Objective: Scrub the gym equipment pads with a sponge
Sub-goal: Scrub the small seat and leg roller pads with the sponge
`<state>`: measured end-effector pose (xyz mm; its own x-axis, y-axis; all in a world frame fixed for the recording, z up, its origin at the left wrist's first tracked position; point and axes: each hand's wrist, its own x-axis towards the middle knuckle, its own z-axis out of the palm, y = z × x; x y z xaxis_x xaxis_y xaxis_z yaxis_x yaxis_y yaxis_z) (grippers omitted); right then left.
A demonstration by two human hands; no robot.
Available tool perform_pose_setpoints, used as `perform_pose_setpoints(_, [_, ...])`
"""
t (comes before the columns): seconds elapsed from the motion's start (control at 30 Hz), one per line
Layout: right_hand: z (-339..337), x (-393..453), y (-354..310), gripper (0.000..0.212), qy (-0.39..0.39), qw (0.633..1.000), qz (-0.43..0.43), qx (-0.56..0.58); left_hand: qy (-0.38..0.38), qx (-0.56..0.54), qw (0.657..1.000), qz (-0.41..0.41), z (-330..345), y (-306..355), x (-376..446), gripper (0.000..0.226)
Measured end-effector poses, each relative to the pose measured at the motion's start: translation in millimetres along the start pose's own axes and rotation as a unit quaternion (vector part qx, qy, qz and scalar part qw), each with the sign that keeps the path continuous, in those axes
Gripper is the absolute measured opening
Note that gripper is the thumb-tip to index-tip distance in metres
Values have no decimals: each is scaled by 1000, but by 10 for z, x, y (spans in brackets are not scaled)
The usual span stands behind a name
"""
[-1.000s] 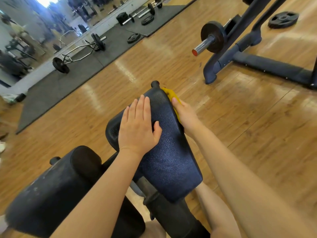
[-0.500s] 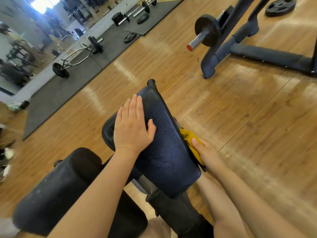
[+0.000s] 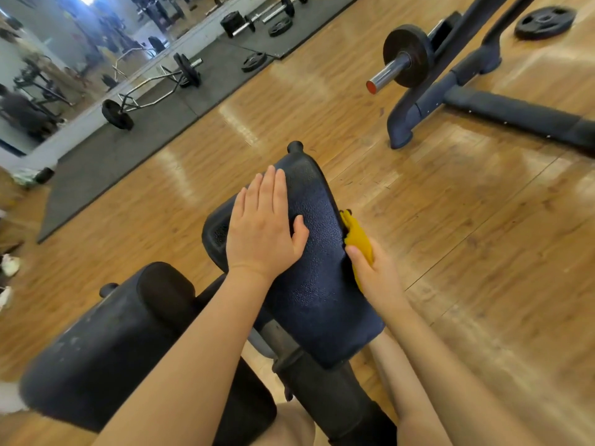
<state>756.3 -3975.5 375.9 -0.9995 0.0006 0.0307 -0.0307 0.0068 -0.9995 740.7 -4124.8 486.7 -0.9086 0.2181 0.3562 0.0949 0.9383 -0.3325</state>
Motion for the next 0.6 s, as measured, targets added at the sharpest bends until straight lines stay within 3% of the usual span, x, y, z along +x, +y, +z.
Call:
perform_pose_setpoints(0.2, [-247, -315, 316, 28, -39, 996, 73, -14, 2, -3, 1000, 1, 2, 4, -3, 68])
perform_pose_setpoints(0.37, [-188, 51, -160, 31, -43, 997, -20, 67, 6, -3, 1000, -4, -2, 1, -2, 69])
perform_pose_setpoints(0.5, [68, 162, -192, 43, -28, 995, -87, 48, 5, -7, 1000, -2, 5, -12, -11, 69])
perform_pose_setpoints(0.6, [130, -58, 83, 34, 31, 994, -102, -7, 0, -5, 1000, -1, 2, -13, -8, 68])
